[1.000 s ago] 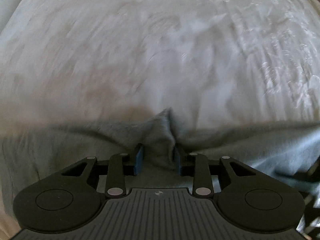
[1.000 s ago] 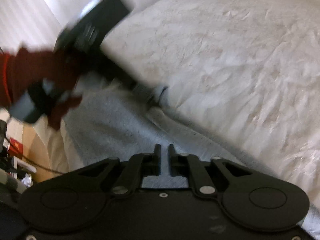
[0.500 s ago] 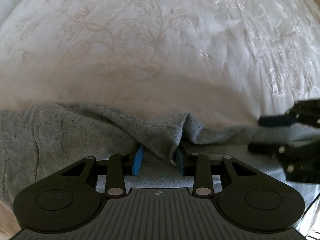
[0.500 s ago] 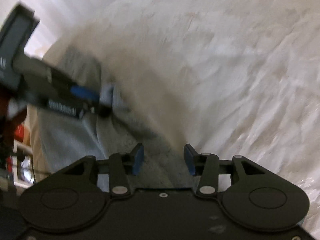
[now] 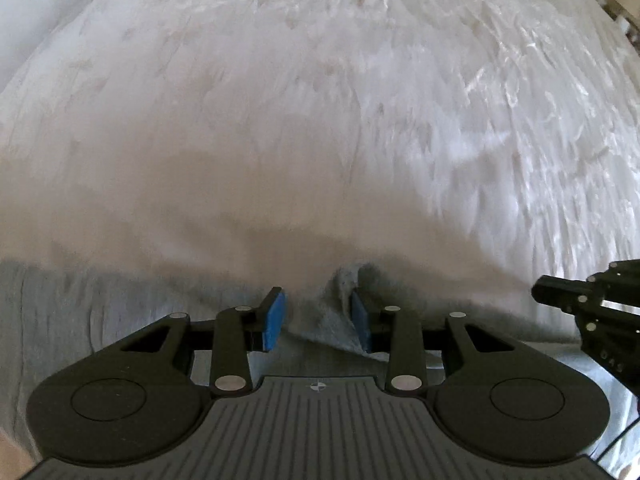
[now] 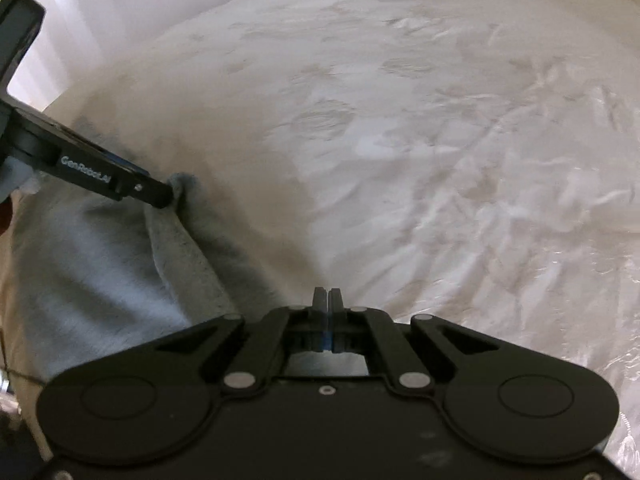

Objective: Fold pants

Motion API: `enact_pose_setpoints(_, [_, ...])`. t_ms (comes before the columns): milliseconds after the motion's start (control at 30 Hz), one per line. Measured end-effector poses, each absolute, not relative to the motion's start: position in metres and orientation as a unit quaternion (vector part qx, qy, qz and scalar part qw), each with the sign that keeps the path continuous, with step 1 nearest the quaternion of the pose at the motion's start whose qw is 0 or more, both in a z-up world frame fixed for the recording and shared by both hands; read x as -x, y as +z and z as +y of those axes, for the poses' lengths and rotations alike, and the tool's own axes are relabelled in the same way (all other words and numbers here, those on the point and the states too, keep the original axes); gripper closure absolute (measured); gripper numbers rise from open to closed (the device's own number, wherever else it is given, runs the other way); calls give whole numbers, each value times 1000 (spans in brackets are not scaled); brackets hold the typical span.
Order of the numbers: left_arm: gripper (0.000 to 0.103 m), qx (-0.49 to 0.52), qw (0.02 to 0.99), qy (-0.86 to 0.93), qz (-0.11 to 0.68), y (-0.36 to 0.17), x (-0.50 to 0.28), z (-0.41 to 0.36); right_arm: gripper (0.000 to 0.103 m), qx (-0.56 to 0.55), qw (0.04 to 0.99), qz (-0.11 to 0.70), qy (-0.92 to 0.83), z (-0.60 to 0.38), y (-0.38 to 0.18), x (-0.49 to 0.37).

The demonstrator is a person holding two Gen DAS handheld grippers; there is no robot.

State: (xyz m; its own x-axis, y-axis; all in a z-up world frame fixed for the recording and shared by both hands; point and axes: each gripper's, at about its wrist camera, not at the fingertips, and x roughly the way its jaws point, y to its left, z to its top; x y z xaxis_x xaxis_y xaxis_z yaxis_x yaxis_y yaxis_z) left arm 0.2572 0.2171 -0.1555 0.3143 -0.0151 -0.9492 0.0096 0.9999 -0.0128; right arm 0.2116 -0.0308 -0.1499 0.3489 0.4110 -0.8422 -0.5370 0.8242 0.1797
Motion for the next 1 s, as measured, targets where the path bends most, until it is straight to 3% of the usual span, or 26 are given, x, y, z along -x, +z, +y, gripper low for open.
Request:
enact_pose_setpoints(167, [68, -5, 826, -10, 564, -148, -275, 218, 96, -1, 831, 483, 276, -54, -135, -226])
enact_pose_setpoints(467, [68, 18, 846, -4, 533, -124, -270, 238, 88, -14, 856, 421, 301, -51, -90, -182])
enact_pose_setpoints(567, [68, 12, 836, -31, 548, -131, -244, 227, 76, -9, 833, 451, 322, -35, -104, -165])
enact_pose_setpoints(767, [68, -28, 772, -67, 632, -182, -192, 213, 75, 8, 782, 539, 313, -15, -152, -136])
enact_pose_setpoints(900, [68, -24, 749, -74, 658, -191, -168, 220, 73, 16, 747, 570, 343, -13, -152, -99])
enact_pose_setpoints(967, [68, -21, 750, -75, 657, -187, -164, 223, 60, 29, 744, 564, 359, -11, -142, -80])
enact_pose_setpoints(1000, [68, -17, 753, -73, 654, -185, -163, 225, 59, 36, 744, 558, 366, -9, -140, -74])
